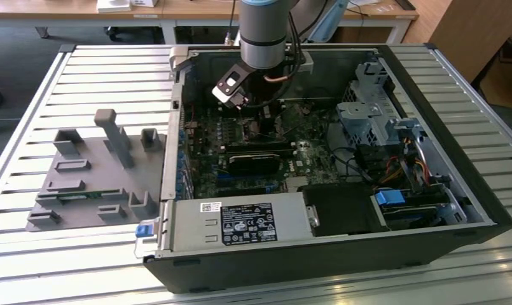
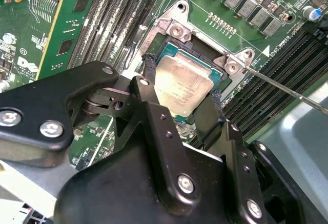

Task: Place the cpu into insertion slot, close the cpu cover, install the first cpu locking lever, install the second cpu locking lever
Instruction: 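Place the cpu into insertion slot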

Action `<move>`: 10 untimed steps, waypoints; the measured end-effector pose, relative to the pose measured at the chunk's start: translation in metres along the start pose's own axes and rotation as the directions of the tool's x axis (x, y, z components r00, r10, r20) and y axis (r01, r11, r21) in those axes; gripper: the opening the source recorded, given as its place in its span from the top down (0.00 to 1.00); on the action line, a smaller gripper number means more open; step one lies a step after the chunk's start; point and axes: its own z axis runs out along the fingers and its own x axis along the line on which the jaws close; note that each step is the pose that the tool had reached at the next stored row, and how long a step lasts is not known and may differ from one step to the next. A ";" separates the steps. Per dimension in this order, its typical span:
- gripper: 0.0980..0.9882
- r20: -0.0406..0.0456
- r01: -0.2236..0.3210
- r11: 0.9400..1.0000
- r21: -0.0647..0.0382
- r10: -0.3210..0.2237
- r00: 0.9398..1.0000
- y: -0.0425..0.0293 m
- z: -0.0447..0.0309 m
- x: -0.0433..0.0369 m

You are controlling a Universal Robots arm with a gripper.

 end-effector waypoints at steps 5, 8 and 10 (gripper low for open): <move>0.43 0.000 0.000 1.000 0.000 0.000 1.000 0.0000 0.0000 0.0000; 0.36 0.000 0.000 1.000 0.000 0.000 1.000 0.0000 0.0001 0.0001; 0.36 0.000 0.000 1.000 0.000 0.000 1.000 0.0000 0.0004 0.0004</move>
